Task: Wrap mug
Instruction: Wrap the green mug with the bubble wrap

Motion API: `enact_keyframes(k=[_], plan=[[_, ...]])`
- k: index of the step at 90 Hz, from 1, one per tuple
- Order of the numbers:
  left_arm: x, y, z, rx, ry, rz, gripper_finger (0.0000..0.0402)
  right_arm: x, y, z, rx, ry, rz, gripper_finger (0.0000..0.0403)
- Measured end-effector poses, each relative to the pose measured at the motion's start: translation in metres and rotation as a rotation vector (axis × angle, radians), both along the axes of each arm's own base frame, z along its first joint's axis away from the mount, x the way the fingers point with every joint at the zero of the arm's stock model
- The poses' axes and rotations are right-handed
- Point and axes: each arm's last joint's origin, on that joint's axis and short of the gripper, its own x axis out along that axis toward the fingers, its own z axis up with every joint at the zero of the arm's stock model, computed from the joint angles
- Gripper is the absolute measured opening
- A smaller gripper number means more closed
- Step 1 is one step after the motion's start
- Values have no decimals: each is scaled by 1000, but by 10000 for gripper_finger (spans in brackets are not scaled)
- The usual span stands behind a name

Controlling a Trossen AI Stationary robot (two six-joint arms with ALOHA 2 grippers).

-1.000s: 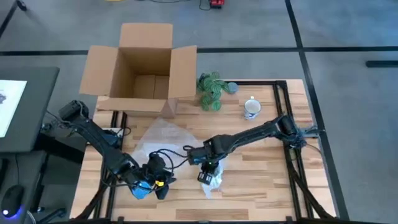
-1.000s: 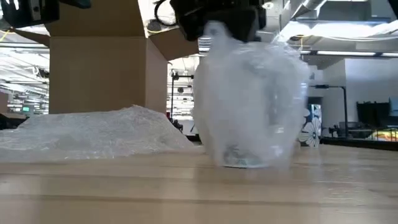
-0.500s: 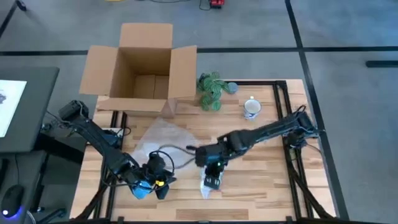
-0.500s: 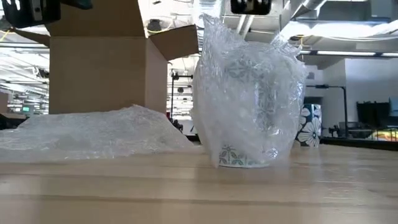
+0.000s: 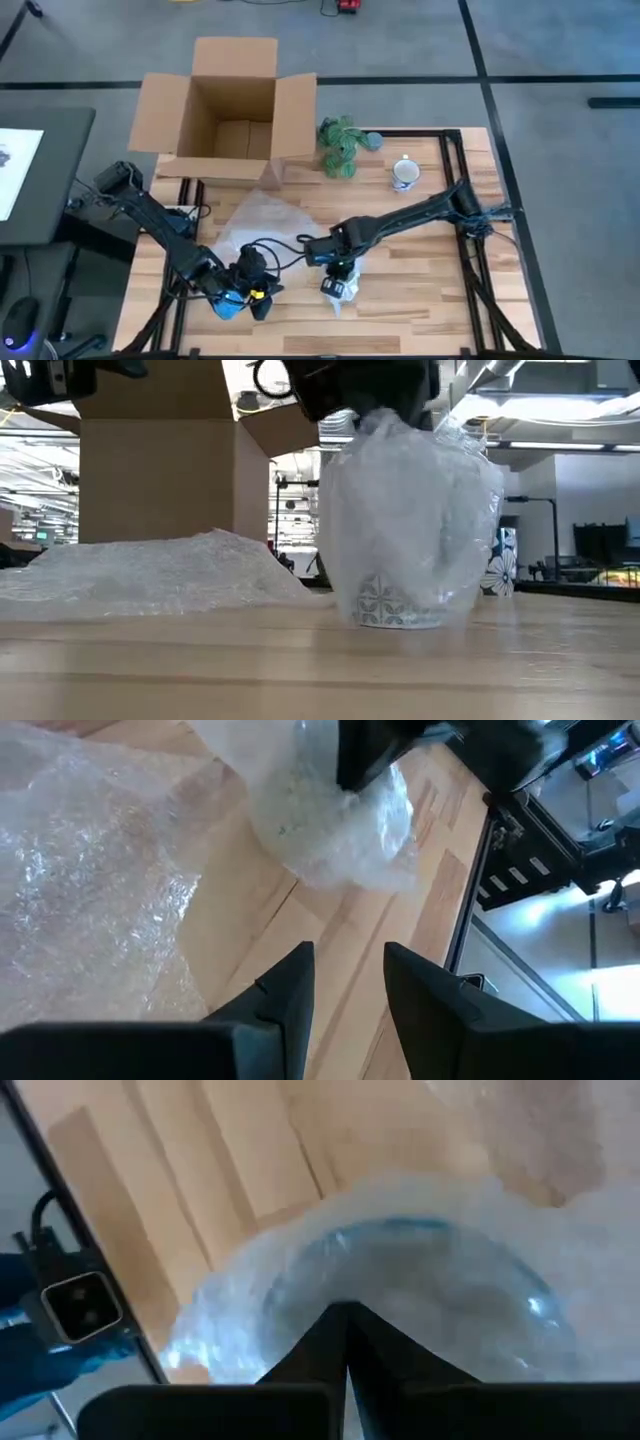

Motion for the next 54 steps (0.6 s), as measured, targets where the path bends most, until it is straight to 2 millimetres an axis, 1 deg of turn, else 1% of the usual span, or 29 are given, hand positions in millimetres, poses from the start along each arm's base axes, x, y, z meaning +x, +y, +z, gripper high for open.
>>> enact_keyframes(k=[9, 20, 30, 36, 43, 49, 54], plan=[[0, 0, 0, 0, 2, 1, 104, 3, 0, -9, -18, 14, 12, 0], [0, 0, 0, 0, 2, 0, 104, 7, 4, -27, -38, 45, 26, 0], [0, 0, 0, 1, 3, 0, 104, 10, 2, -31, -38, 41, 33, 0], [0, 0, 0, -1, 1, 1, 104, 8, -1, -25, -34, 32, 24, 0], [0, 0, 0, 1, 2, 1, 104, 5, -5, -13, -36, 17, 11, 0], [0, 0, 0, 0, 0, 1, 104, 1, -9, 5, -38, -11, -1, 0], [0, 0, 0, 0, 0, 1, 104, -3, -12, 27, -23, -58, -22, 0]])
